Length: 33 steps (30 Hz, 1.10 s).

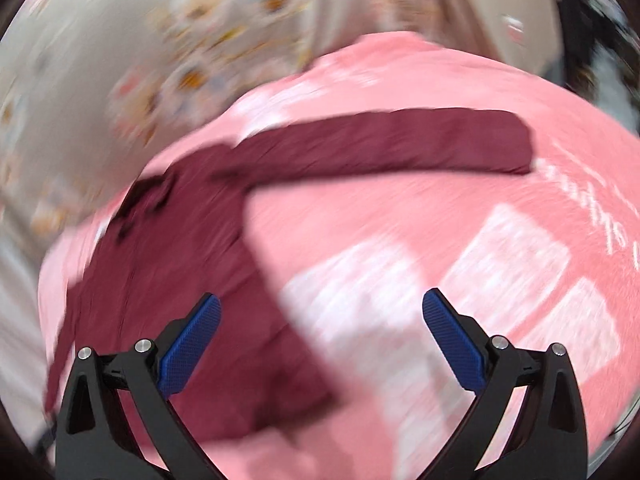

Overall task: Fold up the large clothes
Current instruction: 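Grasp the jacket sleeve cuff with the right gripper and lift it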

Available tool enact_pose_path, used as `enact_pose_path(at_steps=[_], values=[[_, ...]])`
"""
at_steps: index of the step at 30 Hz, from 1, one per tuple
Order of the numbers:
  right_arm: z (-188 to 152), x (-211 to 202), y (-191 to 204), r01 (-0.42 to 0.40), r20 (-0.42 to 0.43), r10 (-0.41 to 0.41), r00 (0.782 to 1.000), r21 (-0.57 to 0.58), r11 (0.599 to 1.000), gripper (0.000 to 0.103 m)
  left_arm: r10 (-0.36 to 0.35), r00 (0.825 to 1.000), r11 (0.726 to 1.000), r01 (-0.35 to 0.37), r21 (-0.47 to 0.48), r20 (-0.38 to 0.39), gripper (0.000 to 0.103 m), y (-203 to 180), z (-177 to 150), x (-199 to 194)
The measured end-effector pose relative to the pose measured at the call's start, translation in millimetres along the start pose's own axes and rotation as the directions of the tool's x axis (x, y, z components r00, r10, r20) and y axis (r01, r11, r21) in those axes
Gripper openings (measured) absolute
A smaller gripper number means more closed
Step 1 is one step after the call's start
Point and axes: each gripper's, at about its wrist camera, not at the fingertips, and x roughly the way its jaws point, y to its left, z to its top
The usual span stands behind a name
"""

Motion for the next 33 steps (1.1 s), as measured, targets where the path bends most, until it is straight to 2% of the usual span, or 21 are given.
enact_pose_path(at_steps=[5, 10, 13, 15, 16, 18, 21, 22, 23, 24, 27, 29, 31, 33], values=[[43, 23, -65, 0.012, 0.062, -0.025, 0.998, 0.207, 0.978, 0.098, 0.017, 1.000, 1.000, -0.018, -0.019, -0.022, 0.092, 12, 6, 16], [71, 47, -102, 0.042, 0.084, -0.071, 0.994, 0.303, 0.952, 0.098, 0.028, 0.998, 0.996, -0.033, -0.085, -0.057, 0.092, 29, 13, 36], [78, 63, -112, 0.037, 0.079, -0.069, 0.994, 0.348, 0.937, 0.098, 0.041, 0.996, 0.992, -0.049, -0.115, -0.075, 0.092, 35, 15, 45], [79, 73, -117, 0.039, 0.076, -0.072, 0.995, 0.377, 0.925, 0.090, 0.047, 0.995, 0.990, -0.058, -0.129, -0.085, 0.092, 37, 17, 50], [80, 80, -119, 0.053, 0.067, -0.086, 0.994, 0.388, 0.920, 0.079, 0.050, 0.995, 0.990, -0.062, -0.131, -0.088, 0.092, 37, 17, 52], [82, 83, -120, 0.074, 0.091, -0.119, 0.989, 0.391, 0.917, 0.073, 0.062, 0.994, 0.989, -0.073, -0.127, -0.092, 0.092, 37, 20, 55], [91, 89, -112, 0.070, 0.100, -0.115, 0.988, 0.369, 0.927, 0.042, 0.089, 0.991, 0.989, -0.100, -0.112, -0.098, 0.092, 36, 22, 60], [96, 92, -107, 0.065, 0.101, -0.108, 0.989, 0.357, 0.932, 0.026, 0.096, 0.990, 0.988, -0.106, -0.109, -0.100, 0.092, 36, 23, 62], [103, 96, -95, 0.064, 0.103, -0.103, 0.989, 0.326, 0.943, 0.018, 0.102, 0.989, 0.988, -0.113, -0.108, -0.104, 0.092, 37, 23, 64], [108, 95, -86, 0.062, 0.113, -0.099, 0.989, 0.298, 0.953, 0.014, 0.110, 0.988, 0.987, -0.122, -0.106, -0.109, 0.092, 37, 24, 66], [123, 87, -27, 0.043, 0.178, -0.067, 0.982, 0.133, 0.990, 0.010, 0.115, 0.987, 0.985, -0.128, -0.114, -0.113, 0.092, 41, 26, 70], [129, 80, 20, 0.005, 0.211, -0.008, 0.977, 0.016, 1.000, 0.008, 0.115, 0.987, 0.985, -0.128, -0.117, -0.112, 0.092, 43, 28, 72], [129, 72, 76, -0.070, 0.216, 0.092, 0.972, -0.108, 0.992, 0.008, 0.111, 0.988, 0.985, -0.124, -0.123, -0.110, 0.092, 45, 29, 72], [120, 66, 138, -0.152, 0.193, 0.201, 0.960, -0.242, 0.958, 0.008, 0.106, 0.988, 0.985, -0.120, -0.127, -0.107, 0.092, 47, 30, 72]])
